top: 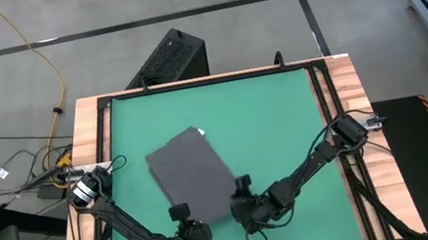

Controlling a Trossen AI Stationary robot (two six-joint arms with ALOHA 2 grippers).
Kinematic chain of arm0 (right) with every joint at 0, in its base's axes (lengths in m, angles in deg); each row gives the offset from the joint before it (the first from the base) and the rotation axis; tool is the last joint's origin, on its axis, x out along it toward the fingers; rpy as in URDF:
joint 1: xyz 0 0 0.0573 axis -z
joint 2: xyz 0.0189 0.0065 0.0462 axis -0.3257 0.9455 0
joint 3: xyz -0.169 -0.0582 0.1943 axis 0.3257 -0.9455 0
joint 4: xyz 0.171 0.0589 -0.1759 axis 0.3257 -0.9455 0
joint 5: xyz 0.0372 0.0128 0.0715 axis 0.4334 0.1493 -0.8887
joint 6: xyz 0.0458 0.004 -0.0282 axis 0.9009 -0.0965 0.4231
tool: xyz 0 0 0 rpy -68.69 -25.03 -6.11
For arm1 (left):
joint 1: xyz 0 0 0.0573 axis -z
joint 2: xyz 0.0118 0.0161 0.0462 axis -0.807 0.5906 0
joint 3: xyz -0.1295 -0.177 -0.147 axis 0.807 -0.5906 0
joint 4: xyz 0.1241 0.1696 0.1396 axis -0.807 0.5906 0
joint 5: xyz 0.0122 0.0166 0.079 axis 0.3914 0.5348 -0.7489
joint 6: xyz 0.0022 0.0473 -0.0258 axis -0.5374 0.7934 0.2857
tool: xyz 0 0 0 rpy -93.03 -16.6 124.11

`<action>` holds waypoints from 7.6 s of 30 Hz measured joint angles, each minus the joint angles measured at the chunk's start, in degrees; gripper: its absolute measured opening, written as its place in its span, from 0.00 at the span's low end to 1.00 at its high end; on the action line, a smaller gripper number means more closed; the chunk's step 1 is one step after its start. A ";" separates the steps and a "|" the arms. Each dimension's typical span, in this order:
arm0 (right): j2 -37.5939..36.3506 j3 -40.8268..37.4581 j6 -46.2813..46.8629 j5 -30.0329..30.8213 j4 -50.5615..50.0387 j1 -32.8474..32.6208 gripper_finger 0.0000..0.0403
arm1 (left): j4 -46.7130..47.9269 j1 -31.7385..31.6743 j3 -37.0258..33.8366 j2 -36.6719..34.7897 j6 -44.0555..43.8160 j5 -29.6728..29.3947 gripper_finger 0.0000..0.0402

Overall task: Roll towel
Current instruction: Roll the gray towel

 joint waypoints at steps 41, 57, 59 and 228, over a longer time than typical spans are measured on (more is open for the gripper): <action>-3.58 47.89 3.51 20.16 -49.20 -18.08 0.04 | 17.54 6.07 35.18 -0.04 15.38 -22.63 0.00; -3.48 51.18 1.44 5.16 -51.31 -14.96 0.04 | 25.83 2.00 39.61 -1.88 6.27 -17.45 0.00; -3.36 50.67 3.40 -0.57 -54.64 -12.85 0.04 | 25.86 0.29 38.82 -2.07 4.66 -12.11 0.00; -16.21 42.00 -6.44 10.47 -42.96 -23.00 0.04 | -48.92 2.14 -0.24 -24.90 53.08 0.20 0.00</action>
